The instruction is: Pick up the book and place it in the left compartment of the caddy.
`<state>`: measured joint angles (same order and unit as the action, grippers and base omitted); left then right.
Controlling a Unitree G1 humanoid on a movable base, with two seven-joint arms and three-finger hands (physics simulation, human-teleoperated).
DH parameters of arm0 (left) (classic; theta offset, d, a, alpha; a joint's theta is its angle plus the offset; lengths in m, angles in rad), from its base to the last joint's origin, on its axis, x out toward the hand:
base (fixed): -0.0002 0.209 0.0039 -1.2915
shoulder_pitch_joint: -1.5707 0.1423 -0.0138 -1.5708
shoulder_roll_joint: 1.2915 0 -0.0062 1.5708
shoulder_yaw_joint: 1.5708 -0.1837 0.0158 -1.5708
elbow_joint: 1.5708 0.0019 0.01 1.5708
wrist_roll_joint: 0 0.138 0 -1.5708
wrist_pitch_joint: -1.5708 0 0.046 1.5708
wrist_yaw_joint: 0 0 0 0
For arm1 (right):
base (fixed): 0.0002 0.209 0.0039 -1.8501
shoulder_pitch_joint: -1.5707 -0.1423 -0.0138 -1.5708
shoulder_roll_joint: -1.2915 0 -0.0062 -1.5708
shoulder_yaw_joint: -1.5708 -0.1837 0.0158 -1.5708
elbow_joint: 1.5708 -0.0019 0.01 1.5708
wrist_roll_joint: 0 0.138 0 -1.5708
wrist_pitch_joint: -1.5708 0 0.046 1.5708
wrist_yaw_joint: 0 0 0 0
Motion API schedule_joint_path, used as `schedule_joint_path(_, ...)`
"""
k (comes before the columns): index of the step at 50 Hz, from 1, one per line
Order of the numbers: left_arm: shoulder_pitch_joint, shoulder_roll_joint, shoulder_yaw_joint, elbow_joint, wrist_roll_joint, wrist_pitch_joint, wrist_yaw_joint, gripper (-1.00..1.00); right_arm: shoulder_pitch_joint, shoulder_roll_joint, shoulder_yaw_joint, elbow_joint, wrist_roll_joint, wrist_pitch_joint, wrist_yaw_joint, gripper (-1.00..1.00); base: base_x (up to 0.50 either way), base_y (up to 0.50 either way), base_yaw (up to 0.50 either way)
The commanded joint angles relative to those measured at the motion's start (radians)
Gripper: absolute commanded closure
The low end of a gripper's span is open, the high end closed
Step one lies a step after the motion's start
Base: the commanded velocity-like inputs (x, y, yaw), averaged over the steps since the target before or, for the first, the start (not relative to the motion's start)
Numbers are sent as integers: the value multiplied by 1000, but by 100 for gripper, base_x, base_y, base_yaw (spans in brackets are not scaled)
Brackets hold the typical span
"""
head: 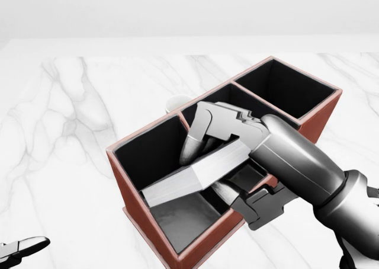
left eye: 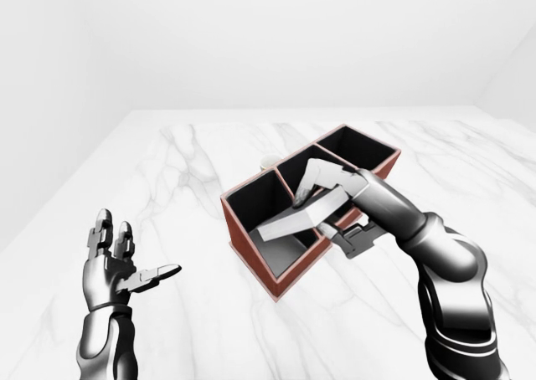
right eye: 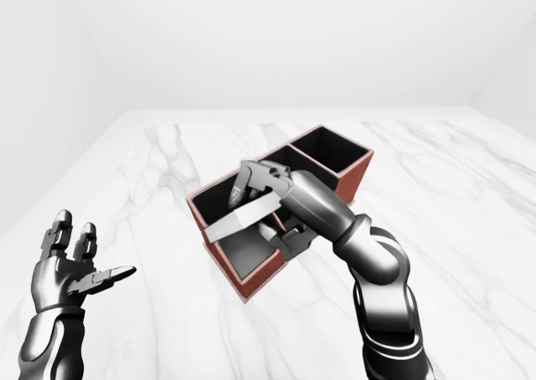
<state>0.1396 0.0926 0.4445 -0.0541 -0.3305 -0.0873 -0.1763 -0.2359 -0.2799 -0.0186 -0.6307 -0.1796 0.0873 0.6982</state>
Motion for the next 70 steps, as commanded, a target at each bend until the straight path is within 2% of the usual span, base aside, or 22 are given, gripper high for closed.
schedule_joint_path(1, 0, -1, 1, 9, 3, 0, -1, -100, -11, 19, 10, 23, -35, 0, 0, 100, 0, 0, 0)
schedule_joint_path(20, -1, 2, 0, 31, 2, 0, -2, -100, 23, 54, 47, 85, -163, 0, 0, 100, 0, 0, 0)
schedule_joint_path(26, 0, 3, 0, 26, 0, 0, 2, -100, 13, 60, 29, 89, -189, 0, 0, 100, 0, 0, 0)
schedule_joint_path(45, -1, 2, -3, 22, 4, 0, 6, -100, 28, 85, 18, 176, -229, 0, 0, 100, 0, 0, 0)
schedule_joint_path(70, -13, 10, -7, 54, 3, 0, 8, -100, 31, 118, 60, 231, -303, 0, 0, 100, 0, 0, 0)
